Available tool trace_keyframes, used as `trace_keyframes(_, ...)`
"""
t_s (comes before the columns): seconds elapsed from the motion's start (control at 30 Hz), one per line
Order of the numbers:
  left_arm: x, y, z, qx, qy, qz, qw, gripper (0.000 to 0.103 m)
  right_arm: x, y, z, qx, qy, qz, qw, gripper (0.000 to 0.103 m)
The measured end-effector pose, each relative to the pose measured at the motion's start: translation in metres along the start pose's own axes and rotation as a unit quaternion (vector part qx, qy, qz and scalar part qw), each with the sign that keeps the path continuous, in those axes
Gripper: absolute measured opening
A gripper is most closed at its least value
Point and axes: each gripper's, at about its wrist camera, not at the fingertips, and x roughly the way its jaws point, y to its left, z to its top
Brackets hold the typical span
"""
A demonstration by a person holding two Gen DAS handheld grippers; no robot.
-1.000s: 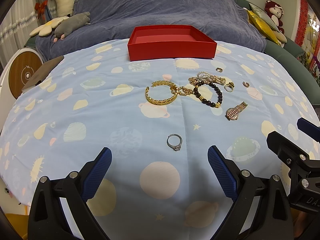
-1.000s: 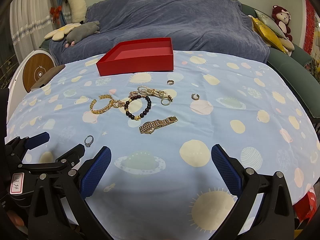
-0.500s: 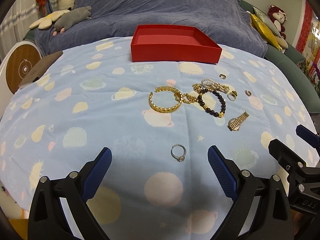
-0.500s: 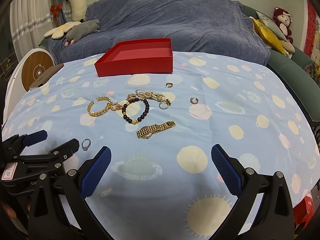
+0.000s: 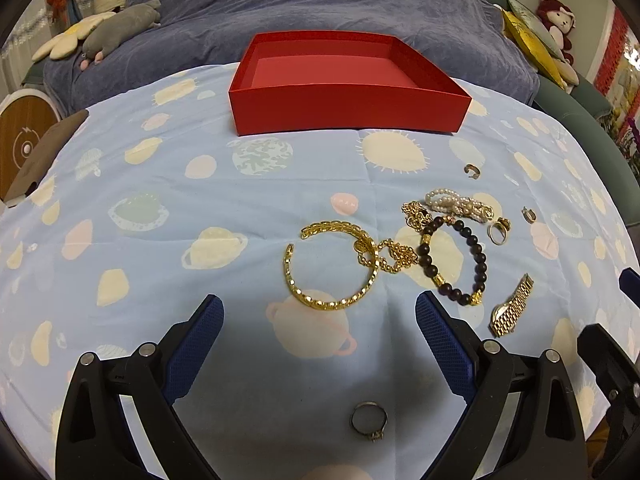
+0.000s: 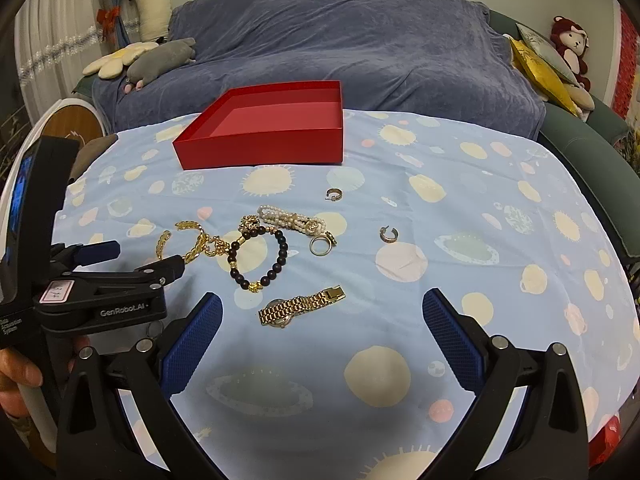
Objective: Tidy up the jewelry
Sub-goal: 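Grasp the twisted gold bangle with the left tool while the right tool grasps the pearl bracelet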
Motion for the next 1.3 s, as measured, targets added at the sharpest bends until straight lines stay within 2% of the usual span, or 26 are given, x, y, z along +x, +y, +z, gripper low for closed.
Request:
trace_keyframes(0.07, 0.007, 0.002, 0.002, -0.006, 0.003, 0.001, 1.0000, 0.093, 0.003, -0.001, 0.002, 0.004, 0.003, 0.001, 1.000, 0.098)
trace_keyframes(0.13, 0.013, 0.005, 0.003, -0.014, 0.012, -0.008, 0.9998, 0.077, 0.004, -0.002, 0.004, 0.011, 0.005, 0.005, 1.000, 0.098)
trace_keyframes(0.27, 0.016, 0.004, 0.003, -0.012, 0.004, -0.009, 0.9999, 0.072, 0.007, -0.001, 0.007, 0.016, 0.005, 0.008, 1.000, 0.098)
trace_keyframes(0.4, 0.014, -0.001, 0.003, 0.005, -0.007, -0.016, 0.9998, 0.050, 0.009, -0.002, 0.008, 0.017, 0.009, 0.008, 1.000, 0.098)
trace_keyframes(0.63, 0.003, 0.004, 0.007, -0.004, -0.017, -0.034, 0.9992, 0.050, 0.018, -0.004, 0.012, 0.018, 0.016, 0.013, 1.000, 0.098)
trace_keyframes(0.77, -0.012, 0.009, 0.014, -0.008, -0.034, -0.045, 0.9984, 0.050, 0.031, -0.008, 0.030, 0.025, 0.036, 0.048, 0.998, 0.095)
trace_keyframes(0.87, -0.019, 0.012, 0.017, -0.004, -0.048, -0.036, 0.9982, 0.050, 0.046, -0.007, 0.050, 0.001, 0.030, 0.050, 0.998, 0.087)
trace_keyframes(0.93, -0.021, 0.016, 0.018, -0.008, -0.049, -0.039, 0.9980, 0.050, 0.063, -0.003, 0.062, -0.017, 0.040, 0.063, 0.997, 0.074)
trace_keyframes(1.0, -0.020, 0.019, 0.018, -0.013, -0.046, -0.041, 0.9980, 0.050, 0.080, 0.000, 0.068, -0.033, 0.049, 0.072, 0.996, 0.067)
trace_keyframes(1.17, -0.017, 0.026, 0.018, -0.016, -0.044, -0.039, 0.9982, 0.050, 0.110, 0.010, 0.065, -0.073, 0.080, 0.084, 0.991, 0.059)
trace_keyframes(1.3, -0.012, 0.030, 0.019, -0.022, -0.037, -0.042, 0.9982, 0.050, 0.121, 0.015, 0.065, -0.093, 0.087, 0.090, 0.988, 0.047)
